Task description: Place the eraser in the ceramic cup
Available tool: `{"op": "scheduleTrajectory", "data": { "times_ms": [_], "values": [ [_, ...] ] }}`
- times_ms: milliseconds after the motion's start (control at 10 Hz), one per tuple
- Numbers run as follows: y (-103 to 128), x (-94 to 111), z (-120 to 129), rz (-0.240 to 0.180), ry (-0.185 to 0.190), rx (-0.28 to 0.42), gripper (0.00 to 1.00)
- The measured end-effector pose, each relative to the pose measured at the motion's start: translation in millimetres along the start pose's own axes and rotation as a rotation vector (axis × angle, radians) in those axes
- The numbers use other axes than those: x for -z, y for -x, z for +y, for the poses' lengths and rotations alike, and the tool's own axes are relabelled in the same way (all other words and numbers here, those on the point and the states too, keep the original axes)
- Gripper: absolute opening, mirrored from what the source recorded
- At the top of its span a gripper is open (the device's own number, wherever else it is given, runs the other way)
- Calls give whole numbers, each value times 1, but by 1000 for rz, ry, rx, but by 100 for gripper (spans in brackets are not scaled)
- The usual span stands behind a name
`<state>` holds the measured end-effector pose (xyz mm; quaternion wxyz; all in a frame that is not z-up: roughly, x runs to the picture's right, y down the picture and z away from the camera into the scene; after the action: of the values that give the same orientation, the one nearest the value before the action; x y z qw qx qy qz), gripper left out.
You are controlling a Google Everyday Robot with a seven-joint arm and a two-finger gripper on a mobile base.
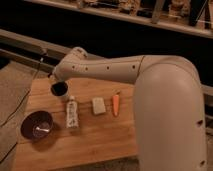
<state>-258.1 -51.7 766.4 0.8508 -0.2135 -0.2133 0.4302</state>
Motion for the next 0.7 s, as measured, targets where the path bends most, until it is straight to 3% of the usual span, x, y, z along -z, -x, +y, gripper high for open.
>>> {"op": "scheduleTrajectory", "data": {
  "times_ms": [400, 700],
  "values": [
    [4, 0, -7, 6, -8, -8, 78],
    [8, -3, -16, 1, -24, -22, 79]
  ]
}}
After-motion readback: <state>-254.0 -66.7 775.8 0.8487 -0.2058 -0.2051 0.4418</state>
